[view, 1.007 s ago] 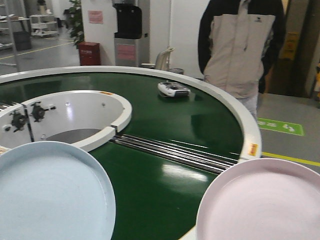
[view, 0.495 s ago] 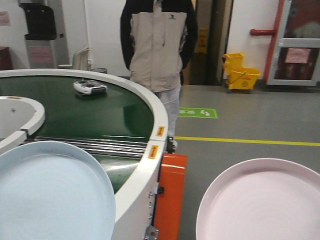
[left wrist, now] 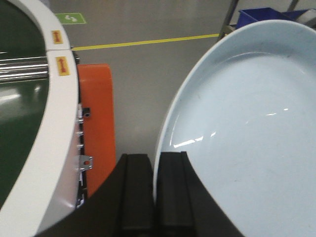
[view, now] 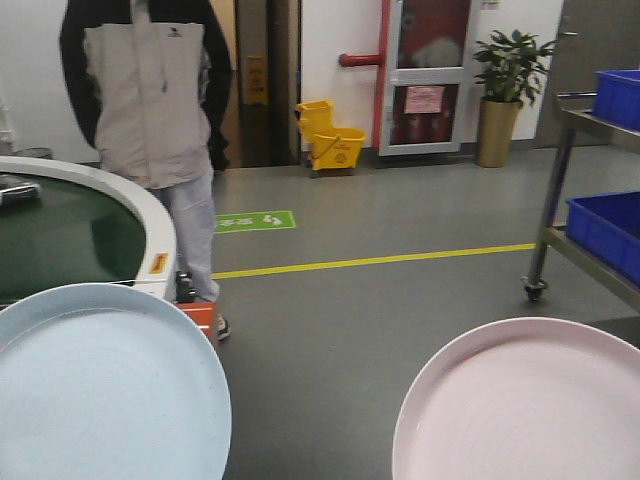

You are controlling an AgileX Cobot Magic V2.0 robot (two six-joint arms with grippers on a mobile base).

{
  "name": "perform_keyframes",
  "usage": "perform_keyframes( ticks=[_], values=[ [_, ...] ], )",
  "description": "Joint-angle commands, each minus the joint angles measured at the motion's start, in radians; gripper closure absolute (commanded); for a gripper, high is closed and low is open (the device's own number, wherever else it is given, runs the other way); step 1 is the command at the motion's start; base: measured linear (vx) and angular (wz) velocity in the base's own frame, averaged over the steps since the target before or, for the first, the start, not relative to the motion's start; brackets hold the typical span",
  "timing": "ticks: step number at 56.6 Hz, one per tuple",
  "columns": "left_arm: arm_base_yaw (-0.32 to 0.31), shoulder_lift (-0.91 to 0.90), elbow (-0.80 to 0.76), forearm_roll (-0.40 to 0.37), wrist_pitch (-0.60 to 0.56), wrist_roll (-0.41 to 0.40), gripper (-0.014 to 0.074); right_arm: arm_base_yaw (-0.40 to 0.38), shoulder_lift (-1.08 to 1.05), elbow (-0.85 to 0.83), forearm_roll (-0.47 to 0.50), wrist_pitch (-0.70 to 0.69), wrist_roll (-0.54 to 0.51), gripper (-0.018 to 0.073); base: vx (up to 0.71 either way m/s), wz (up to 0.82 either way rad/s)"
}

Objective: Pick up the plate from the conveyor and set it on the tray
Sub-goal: 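Hold both plates raised while the base drives to the steel table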

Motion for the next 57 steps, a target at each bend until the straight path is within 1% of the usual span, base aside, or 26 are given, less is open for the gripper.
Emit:
perform_keyframes(
  ticks=[1, 16, 35, 46, 57],
  values=[
    [-0.002, -0.001, -0.029, -0.026, -0.086, -0.002, 0.0602, -0.003, -0.003, -0.026, -0.022, -0.079, 0.002, 0.0568, 0.00, -0.60],
    [-0.002, -0.001, -0.029, -0.026, -0.085, -0.002, 0.0602, -0.003, -0.003, -0.026, -0.022, -0.079, 0.002, 0.0568, 0.06, -0.65],
    [-0.002, -0.001, -0.029, -0.026, -0.085, -0.002, 0.0602, -0.003, -0.003, -0.026, -0.022, -0.079, 0.002, 0.0568, 0.18, -0.59],
    [-0.002, -0.001, -0.029, -0.026, -0.085, -0.002, 0.0602, -0.003, -0.003, -0.026, -0.022, -0.079, 0.002, 0.0568, 0.23, -0.39],
    [-0.002, -0.001, -0.029, -0.026, -0.085, -0.002, 0.0602, -0.003, -0.003, -0.026, -0.022, -0.079, 0.002, 0.0568, 0.28, -0.20]
  ],
)
